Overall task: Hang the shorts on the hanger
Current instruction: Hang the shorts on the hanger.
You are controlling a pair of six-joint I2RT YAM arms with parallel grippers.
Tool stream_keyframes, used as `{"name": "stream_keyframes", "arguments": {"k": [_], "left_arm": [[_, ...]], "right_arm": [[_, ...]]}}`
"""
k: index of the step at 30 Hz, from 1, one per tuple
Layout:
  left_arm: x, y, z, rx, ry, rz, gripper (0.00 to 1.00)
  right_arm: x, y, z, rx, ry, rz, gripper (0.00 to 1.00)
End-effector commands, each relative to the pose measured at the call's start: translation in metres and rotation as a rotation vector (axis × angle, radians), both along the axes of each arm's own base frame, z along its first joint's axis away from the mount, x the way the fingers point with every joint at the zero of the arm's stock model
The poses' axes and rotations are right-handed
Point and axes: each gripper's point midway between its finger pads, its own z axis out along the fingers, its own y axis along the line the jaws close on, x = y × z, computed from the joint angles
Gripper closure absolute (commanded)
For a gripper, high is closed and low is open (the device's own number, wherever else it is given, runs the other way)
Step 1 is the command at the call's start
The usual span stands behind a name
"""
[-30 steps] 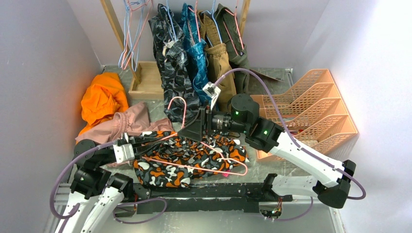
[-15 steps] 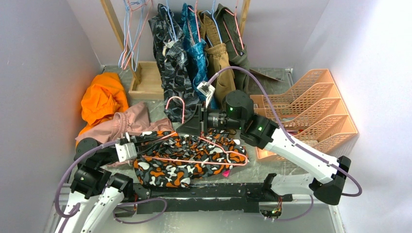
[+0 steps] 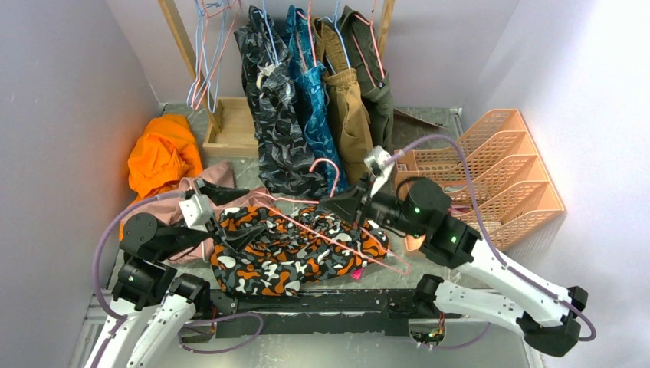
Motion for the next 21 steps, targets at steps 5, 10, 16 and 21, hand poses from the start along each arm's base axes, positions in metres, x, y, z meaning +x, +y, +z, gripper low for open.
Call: {"name": "stream_keyframes", "arguments": {"k": [5,10,16,21], "left_arm": [[-0.012,-0.019,0.018,-0.136,0.218,-0.142,0.01],[-0.040,-0.032,0.036,-0.041,0.122,-0.379,0.01],[-0.047,-0.038,0.032,0.038,0.109,-0.530,0.01],[-0.048,-0.045,0.020,0.073,0.115,-0.576,0.01]], "right_arm": [[-0.019,-0.009,-0.001,0.230,-0.195,0.069,1.00],[-0.033,0.001,-0.009,0.157,-0.221,0.186,1.00],[-0.044,0.009,-0.010,0.170,-0.195,0.266,1.00],[-0.049,0.020,-0.012,0.131,-0.161,0.333,1.00]]}}
